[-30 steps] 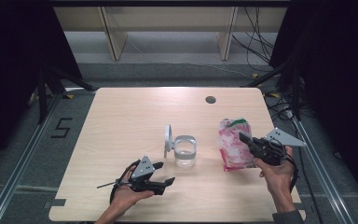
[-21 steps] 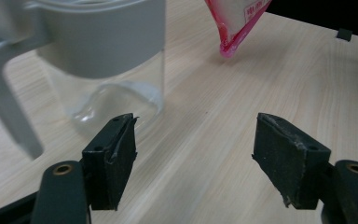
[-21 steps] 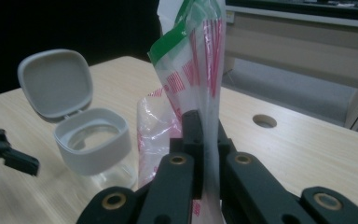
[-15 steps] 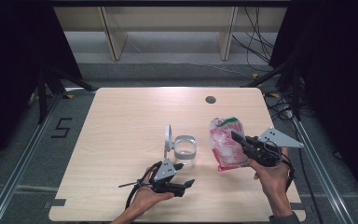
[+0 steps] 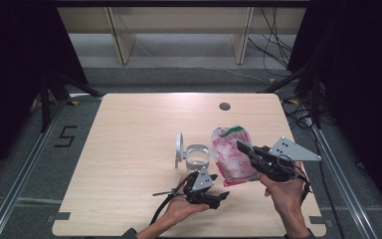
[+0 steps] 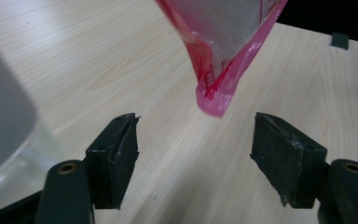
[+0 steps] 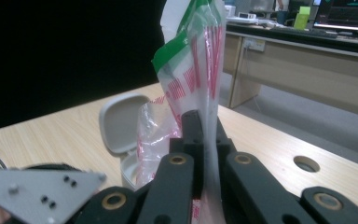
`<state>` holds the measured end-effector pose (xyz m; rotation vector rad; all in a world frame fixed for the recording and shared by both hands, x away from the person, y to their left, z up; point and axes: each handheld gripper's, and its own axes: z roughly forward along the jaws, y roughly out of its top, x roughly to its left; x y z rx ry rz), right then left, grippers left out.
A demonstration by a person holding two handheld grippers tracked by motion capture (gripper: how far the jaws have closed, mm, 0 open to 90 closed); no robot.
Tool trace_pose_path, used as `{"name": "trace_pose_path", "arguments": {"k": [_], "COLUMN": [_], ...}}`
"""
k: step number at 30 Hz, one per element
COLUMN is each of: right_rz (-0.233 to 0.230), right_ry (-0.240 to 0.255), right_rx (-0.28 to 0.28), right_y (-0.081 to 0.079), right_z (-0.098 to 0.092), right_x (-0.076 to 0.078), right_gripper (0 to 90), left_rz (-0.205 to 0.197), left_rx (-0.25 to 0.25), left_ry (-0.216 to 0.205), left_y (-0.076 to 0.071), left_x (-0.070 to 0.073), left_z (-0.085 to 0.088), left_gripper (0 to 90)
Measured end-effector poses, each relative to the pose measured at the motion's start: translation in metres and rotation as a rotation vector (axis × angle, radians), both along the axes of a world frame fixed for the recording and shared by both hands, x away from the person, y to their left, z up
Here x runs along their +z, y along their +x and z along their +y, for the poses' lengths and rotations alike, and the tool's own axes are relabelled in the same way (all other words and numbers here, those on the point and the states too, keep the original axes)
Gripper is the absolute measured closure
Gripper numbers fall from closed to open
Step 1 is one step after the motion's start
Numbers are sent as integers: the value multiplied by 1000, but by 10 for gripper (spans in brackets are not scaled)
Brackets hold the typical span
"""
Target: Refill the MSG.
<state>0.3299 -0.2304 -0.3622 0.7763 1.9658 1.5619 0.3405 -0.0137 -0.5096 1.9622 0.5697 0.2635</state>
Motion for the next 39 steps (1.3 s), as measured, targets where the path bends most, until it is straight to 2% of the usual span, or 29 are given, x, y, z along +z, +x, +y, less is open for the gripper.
{"name": "trace_pose_path", "arguments": {"k": [1,2,3,4,5,6,7,8,9,11,12,14,15,17,19,21,22,23,24,26,27,28,29,31,32,33,35,36,39], "right_rz": [-4,-14,6,-2,11,-13,8,-26,-6,-5,8,-30,-14,-25,-9,-3,14,14,15,-5,-1,-11,-13,-13,-14,14,-19,10,-4], "right_ry": [3,0,5,2,5,-9,-17,-23,-9,-13,-14,-36,-23,-29,-19,-18,0,0,-14,-15,-27,-21,-32,-25,-26,-19,-30,-20,-30], "right_rx": [14,19,11,27,27,27,29,28,26,30,37,30,23,26,22,8,11,11,-1,-7,-9,-19,-13,-14,-21,-17,-8,-18,-12], "right_y": [0,0,-2,-2,-3,-2,-3,-1,-2,-1,-2,1,1,4,6,9,11,11,15,18,19,21,23,27,28,28,33,32,35], "right_z": [1,2,4,6,8,9,11,11,13,15,16,17,18,18,18,18,19,19,21,22,22,23,22,24,25,28,32,35,38], "right_x": [1,1,2,2,1,1,1,1,0,0,1,1,1,0,0,0,0,0,2,3,4,4,5,3,2,2,1,0,1], "right_gripper": [900,900,900,900,900,900,900,900,900,900,900,900,900,900,900,900,900,900,900,900,900,900,900,900,900,900,900,900,900], "left_rz": [3,-10,-23,-26,-24,-29,-41,-41,-49,-70,-92,-99,-96,-77,-71,-53,-56,-56,-64,-33,-29,-31,-29,-20,-29,-24,-2,1,9], "left_rx": [-15,-15,-16,-11,-15,-21,-21,-16,-17,-9,-10,13,21,27,46,72,76,76,103,128,137,143,145,144,155,175,162,165,171], "left_ry": [-11,-9,0,-10,-19,-27,-25,-25,-24,-30,-13,-14,-11,-36,-33,-53,-69,-69,-76,-112,-124,-133,-125,-120,-110,-116,-145,-154,-171], "left_y": [0,0,1,1,2,3,2,1,1,1,3,3,3,3,3,5,6,6,5,6,6,5,5,4,4,4,6,6,4], "left_x": [1,1,1,1,1,2,2,2,2,1,2,1,1,0,1,1,0,0,0,-1,-1,-2,-1,-1,-2,-3,-4,-5,-4], "left_z": [-2,-2,-3,-4,-4,-4,-5,-6,-6,-8,-7,-8,-8,-10,-11,-14,-15,-15,-17,-17,-18,-20,-20,-22,-22,-24,-25,-26,-27], "left_gripper": [336,353,374,404,438,472,513,531,569,625,636,678,699,745,762,773,776,779,781,782,783,783,784,786,787,788,788,789,790]}}
